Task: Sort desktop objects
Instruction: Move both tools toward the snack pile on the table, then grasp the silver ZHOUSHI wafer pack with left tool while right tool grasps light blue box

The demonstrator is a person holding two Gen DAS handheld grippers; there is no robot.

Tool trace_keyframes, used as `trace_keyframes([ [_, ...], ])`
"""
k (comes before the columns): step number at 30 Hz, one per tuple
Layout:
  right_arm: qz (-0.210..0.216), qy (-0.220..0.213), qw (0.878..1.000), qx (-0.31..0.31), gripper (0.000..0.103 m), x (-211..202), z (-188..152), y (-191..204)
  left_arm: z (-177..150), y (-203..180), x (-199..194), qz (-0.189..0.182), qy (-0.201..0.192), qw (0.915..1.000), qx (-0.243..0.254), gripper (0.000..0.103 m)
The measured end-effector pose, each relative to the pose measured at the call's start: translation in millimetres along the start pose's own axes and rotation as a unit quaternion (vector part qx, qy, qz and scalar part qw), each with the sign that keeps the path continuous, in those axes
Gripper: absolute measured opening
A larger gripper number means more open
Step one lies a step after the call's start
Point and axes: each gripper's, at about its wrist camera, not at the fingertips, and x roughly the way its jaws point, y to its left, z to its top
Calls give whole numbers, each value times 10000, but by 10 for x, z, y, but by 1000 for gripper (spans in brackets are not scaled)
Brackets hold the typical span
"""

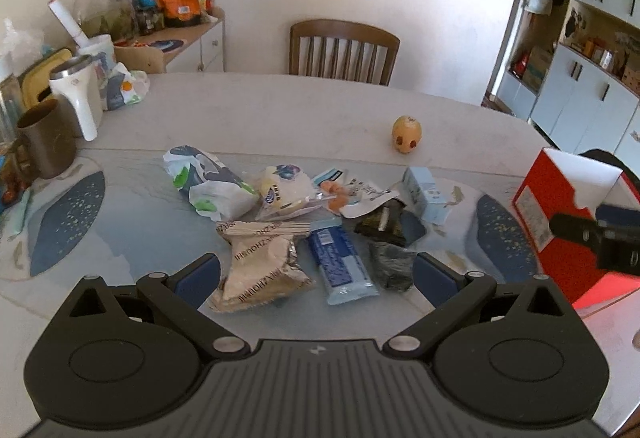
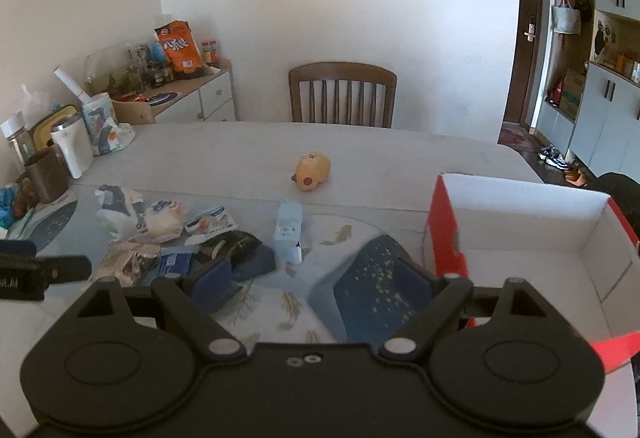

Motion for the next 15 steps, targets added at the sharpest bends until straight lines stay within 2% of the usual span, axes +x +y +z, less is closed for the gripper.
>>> trace_keyframes([
  [8,-335,51,9994,62,87,446,122,221,54,283,402,-192,269,9992,224,103],
  [15,-501,283,9982,-177,86,887,163,271,10,415,727,-10,492,9987,119,102],
])
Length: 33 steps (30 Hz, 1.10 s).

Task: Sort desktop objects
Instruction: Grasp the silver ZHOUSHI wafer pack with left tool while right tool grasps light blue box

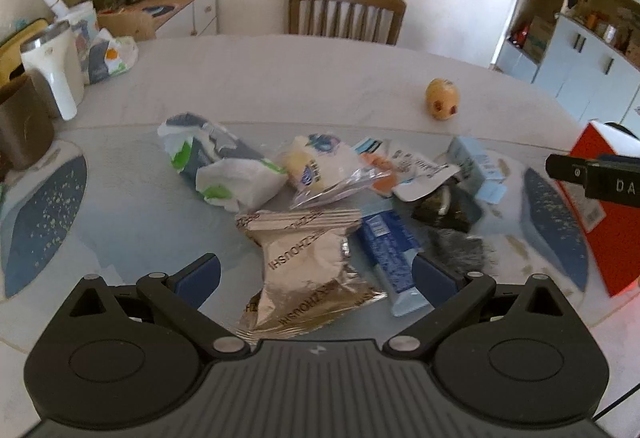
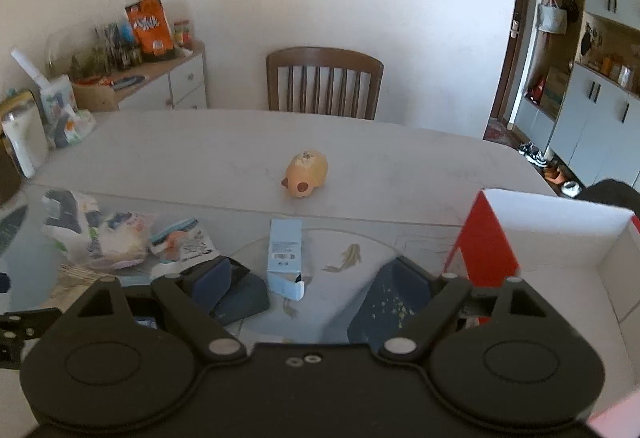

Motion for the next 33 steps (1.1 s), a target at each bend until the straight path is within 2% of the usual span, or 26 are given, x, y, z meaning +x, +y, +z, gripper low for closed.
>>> trace_keyframes([
  [8,-69,264,9996,-85,86,477,71,-7,22,76,259,195,184,9994,-196,100],
  [16,-53,628,9978,226,86,866,132,6,82,84,398,142,330,9988,-323,97],
  [22,-38,768,9970,18,85,1044,160,115,60,109,488,180,449,9982,-348,93],
  [29,-104,890,9960,-27,84,1192,170,112,63,136,530,108,480,9980,-407,79],
  [30,-101,901,9959,-51,83,1207,172,115,65,135,535,90,485,9979,-415,77],
  [32,-95,940,9955,-85,74,1235,173,124,70,140,548,47,504,9977,-450,74],
  [33,-68,993,9950,-62,60,1252,177,117,73,142,551,31,502,9977,-460,71],
])
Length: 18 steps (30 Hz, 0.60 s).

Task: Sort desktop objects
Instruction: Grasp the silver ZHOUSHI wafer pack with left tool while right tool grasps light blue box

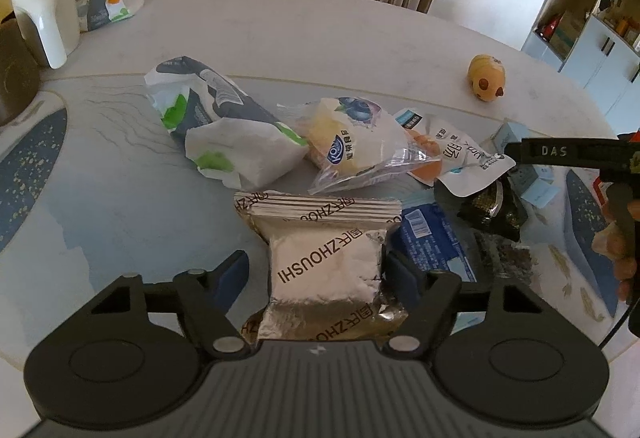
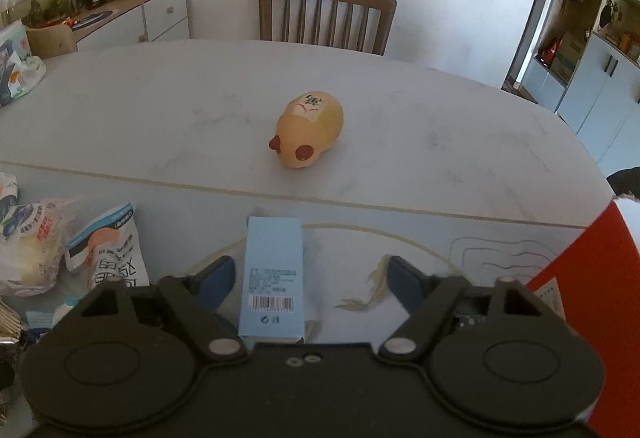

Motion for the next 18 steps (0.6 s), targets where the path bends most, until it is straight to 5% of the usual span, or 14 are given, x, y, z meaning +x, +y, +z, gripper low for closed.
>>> trace_keyframes([
  [8,76,108,9999,49,48,22,-13,6,25,-29,-9,-52,-3,10000,10,60],
  [13,168,152,9997,95,30,25,-3,-19,38,-6,-26,-76,-16,10000,-46,54],
  [18,158,214,9994,232,29,-14,-28,-90,38,9,-50,-91,-37,9999,-80,49],
])
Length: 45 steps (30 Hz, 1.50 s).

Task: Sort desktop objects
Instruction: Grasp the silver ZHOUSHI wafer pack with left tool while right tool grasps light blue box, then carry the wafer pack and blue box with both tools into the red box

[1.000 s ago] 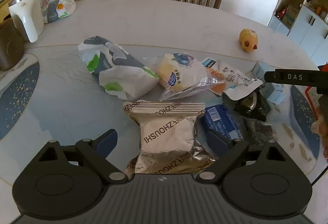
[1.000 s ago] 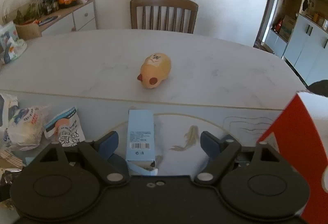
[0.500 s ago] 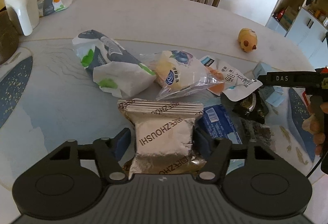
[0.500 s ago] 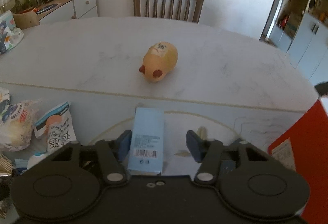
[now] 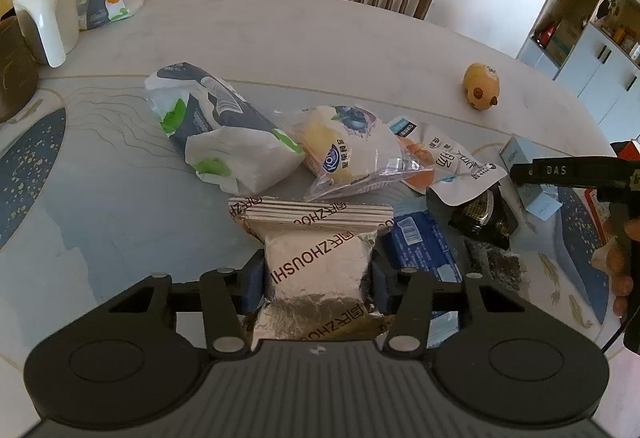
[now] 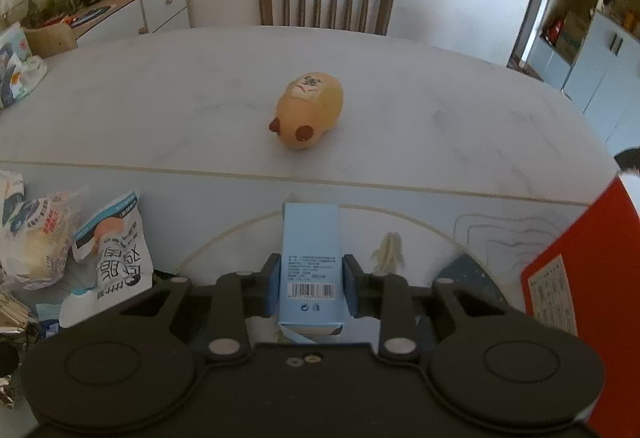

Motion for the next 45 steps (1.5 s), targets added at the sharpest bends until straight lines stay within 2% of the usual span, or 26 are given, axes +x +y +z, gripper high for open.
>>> trace_keyframes([
  [6,-90,61,9999,112,28,-179,-59,-88,-23,12,-71,10,-9,10000,-53,47],
  [15,226,1,9996,153,28,-647,-199,-154,-75,21,-282,-47,-98,9998,-193,46],
  [27,559,-241,9981,25,28,-1236,-232,-221,-75,-137,-598,-155,-116,9997,-148,46],
  [34,953,-378,9947,30,28,-1620,-251,-388,-11,-324,-801,-340,-195,9992,-43,46],
  [38,963,-447,9943,51,28,-1794,-242,-568,52,-473,-905,-472,-265,9985,56,46],
  [45,748,-517,9957,164,28,-1964,-246,-986,174,-850,-1025,-686,-480,9956,425,46],
])
